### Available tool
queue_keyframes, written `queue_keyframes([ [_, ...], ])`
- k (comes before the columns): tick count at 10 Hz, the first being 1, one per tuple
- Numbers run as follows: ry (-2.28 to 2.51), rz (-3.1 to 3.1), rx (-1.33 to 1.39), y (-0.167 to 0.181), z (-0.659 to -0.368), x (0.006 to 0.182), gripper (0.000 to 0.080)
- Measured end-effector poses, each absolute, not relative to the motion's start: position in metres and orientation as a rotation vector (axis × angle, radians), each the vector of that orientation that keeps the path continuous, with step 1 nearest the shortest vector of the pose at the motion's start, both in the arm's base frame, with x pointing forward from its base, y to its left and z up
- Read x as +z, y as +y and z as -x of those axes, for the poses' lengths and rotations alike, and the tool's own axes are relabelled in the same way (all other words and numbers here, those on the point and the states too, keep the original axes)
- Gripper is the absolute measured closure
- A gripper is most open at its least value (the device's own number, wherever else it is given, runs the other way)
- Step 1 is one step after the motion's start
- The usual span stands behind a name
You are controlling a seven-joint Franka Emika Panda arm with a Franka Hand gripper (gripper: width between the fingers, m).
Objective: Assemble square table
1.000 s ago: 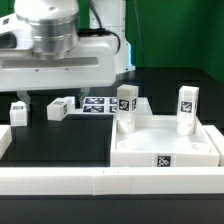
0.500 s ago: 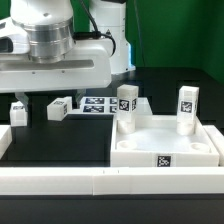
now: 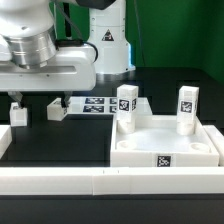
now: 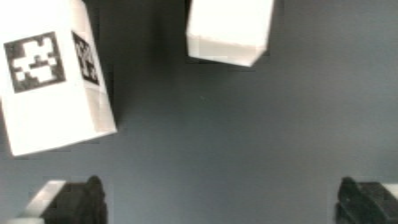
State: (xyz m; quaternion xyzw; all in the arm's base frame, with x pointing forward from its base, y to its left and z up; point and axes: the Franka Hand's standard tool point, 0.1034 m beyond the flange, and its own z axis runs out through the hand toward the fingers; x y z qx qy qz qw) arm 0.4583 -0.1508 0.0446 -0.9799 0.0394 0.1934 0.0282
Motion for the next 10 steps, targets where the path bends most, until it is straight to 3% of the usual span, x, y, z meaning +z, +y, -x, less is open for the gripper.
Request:
queue_keyframes([
  [2, 0.119, 3.002, 0.656, -0.148, -0.454, 0.044, 0.0150],
  [10, 0.132, 2.688, 1.350, -0.133, -0.430, 0.026, 0.0150],
])
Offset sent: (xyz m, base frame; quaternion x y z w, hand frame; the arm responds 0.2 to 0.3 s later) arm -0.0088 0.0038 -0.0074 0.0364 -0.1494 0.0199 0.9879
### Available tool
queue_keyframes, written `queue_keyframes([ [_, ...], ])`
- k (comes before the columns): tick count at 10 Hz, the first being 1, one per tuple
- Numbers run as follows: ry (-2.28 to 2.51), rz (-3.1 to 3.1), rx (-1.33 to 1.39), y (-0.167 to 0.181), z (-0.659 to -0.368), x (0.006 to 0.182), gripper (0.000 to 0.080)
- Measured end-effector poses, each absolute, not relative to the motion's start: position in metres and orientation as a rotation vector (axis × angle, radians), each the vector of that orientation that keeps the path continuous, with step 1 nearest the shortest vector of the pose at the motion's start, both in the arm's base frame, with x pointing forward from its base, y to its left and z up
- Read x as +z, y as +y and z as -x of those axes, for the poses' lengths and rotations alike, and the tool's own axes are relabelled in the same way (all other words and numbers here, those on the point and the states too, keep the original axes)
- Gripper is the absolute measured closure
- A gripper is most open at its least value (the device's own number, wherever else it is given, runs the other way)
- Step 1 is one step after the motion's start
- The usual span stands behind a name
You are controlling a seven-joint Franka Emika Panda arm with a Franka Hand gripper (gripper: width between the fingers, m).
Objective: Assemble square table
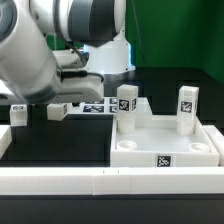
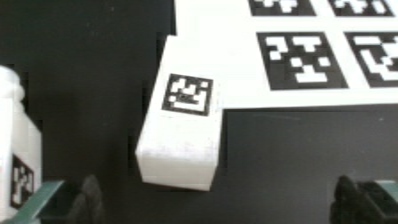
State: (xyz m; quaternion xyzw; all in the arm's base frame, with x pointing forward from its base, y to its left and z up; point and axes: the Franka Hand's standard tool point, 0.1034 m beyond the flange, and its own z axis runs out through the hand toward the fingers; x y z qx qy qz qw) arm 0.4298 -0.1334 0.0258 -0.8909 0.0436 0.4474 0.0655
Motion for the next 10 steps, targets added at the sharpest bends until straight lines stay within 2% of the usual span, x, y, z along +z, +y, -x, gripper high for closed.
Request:
queue_keyframes([
  [5, 0.159, 2.672, 1.380, -0.140, -0.420, 0.020, 0.0150],
  [10, 0.202, 2.638, 1.447, -0.133, -0.393, 0.011, 0.0150],
])
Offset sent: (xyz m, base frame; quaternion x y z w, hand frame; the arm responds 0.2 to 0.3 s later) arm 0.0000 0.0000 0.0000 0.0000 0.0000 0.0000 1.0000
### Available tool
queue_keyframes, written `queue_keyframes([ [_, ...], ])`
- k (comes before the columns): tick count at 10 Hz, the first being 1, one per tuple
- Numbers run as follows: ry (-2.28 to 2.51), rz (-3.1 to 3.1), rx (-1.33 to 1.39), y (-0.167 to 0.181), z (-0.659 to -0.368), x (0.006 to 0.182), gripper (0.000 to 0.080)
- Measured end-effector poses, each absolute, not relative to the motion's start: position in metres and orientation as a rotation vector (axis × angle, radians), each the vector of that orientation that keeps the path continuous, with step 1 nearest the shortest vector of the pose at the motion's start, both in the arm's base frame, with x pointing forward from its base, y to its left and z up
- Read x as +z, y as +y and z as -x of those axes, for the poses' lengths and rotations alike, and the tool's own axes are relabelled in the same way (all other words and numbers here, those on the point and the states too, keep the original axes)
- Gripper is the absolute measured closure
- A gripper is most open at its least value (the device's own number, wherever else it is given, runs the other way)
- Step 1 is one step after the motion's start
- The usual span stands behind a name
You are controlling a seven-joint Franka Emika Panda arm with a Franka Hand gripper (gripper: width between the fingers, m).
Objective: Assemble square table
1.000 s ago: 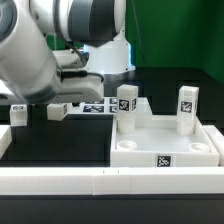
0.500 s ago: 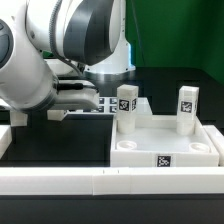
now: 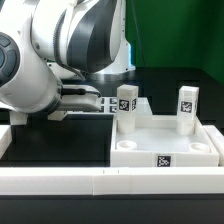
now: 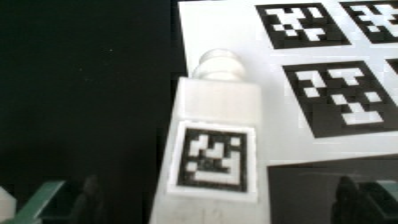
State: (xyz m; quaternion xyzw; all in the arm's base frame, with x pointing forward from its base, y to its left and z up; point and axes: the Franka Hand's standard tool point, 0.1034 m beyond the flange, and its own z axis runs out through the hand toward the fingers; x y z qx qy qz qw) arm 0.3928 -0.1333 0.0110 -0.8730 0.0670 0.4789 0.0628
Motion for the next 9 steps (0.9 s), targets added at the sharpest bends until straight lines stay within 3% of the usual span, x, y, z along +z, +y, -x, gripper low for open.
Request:
queue_keyframes([
  [2, 0.204, 2.638, 1.448, -0.134, -0.393, 0.011, 0.0150],
  [4, 0.204, 2.639, 1.447, -0.134, -0.393, 0.011, 0.0375],
  [5, 0.204, 2.639, 1.447, -0.134, -0.393, 0.011, 0.0375],
  [6, 0.204, 2.639, 1.447, -0.134, -0.393, 0.011, 0.0516],
  [8, 0.196, 2.643, 1.440, -0.133, -0.397, 0.013, 0.0515],
  [9, 0.178, 2.651, 1.427, -0.128, -0.408, 0.023, 0.0515],
])
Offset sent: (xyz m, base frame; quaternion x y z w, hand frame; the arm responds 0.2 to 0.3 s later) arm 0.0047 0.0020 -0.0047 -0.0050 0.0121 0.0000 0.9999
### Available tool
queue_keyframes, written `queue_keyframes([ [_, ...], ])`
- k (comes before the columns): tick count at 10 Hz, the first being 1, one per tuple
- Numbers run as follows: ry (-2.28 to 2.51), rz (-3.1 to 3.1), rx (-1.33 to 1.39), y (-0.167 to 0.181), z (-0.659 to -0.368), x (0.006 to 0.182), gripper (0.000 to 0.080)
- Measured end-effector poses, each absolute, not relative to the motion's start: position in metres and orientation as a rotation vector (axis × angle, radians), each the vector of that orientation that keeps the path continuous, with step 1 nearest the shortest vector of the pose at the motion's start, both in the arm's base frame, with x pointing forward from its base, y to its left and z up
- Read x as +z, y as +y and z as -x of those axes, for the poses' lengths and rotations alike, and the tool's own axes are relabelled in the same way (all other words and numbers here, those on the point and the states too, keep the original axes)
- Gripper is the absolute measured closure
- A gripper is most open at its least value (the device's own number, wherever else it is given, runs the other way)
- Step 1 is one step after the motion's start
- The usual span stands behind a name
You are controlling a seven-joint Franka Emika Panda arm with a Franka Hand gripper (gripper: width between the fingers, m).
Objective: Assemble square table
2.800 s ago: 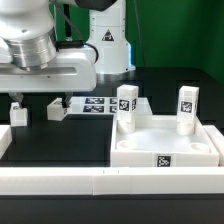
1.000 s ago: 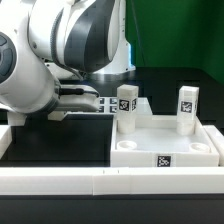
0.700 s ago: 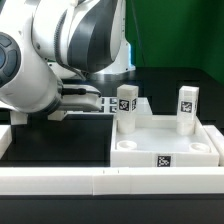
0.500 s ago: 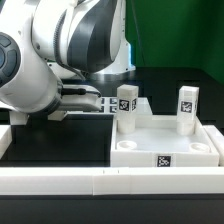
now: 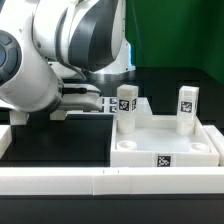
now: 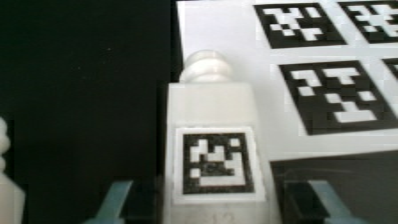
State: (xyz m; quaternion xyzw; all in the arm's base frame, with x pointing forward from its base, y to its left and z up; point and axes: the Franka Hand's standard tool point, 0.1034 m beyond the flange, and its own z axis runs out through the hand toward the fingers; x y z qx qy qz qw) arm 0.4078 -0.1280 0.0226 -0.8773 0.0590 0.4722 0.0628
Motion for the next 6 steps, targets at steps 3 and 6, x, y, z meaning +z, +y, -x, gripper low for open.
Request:
queue_keyframes([
  [3, 0.103, 2.692, 1.373, -0.106, -0.454, 0.065, 0.0515],
  [6, 0.107, 2.730, 1.319, -0.110, -0.458, 0.059, 0.0515],
])
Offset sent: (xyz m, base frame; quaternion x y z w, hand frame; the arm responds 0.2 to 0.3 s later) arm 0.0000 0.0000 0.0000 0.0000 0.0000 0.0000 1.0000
